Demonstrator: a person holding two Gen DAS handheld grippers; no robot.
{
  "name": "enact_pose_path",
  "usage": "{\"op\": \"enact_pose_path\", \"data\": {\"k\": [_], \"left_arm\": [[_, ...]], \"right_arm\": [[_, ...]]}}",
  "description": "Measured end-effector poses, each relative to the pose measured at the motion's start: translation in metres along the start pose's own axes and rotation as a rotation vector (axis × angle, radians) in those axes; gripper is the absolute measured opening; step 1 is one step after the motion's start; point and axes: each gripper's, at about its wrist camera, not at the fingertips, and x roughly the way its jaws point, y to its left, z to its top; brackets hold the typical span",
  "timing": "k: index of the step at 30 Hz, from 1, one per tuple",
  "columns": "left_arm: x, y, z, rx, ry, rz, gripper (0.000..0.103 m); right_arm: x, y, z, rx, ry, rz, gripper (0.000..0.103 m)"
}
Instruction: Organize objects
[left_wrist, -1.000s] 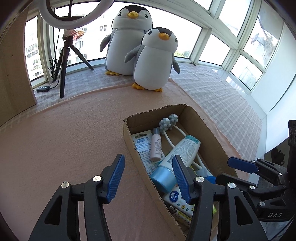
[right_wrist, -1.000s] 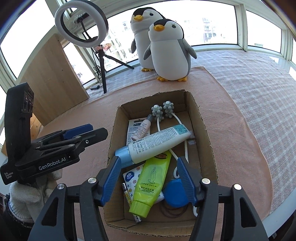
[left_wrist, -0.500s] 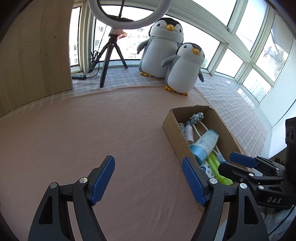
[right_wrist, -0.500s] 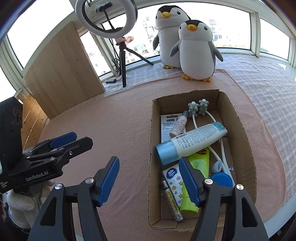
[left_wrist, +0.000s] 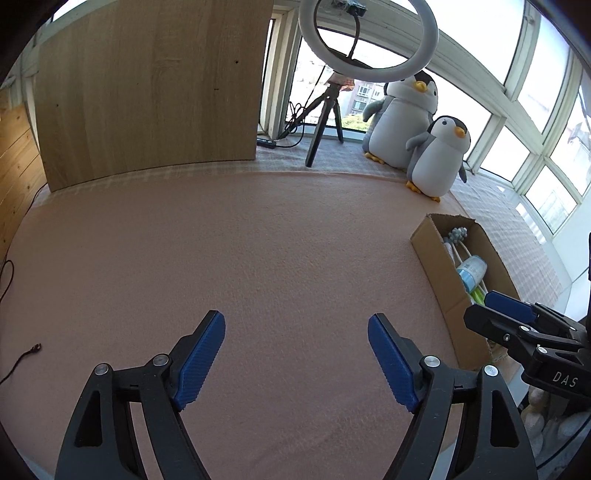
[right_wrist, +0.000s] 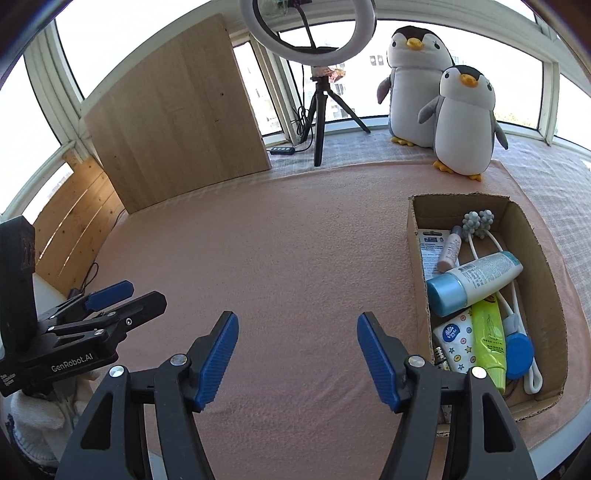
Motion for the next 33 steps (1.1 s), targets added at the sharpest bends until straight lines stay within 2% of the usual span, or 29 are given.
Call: {"op": "enact_pose_path", "data": {"k": [13, 22, 33], "left_arm": [[-0.042, 0.052, -0.014, -0.036, -0.045, 0.070, 0.083], [-0.050, 0.072, -0.019, -0.038, -0.043, 0.068, 0.083], [-0.052, 0.092, -0.031, -0.034, -0.035, 0.088, 0.090]], "right_arm": [[0.009, 0.054, -0.003, -0.060, 0.002, 0.028, 0.063], [0.010, 0.077, -0.010, -0.062, -0.018, 0.014, 0.063], [0.016, 0.099, -0.023, -0.056, -0.033, 0.003, 0.063]]}}
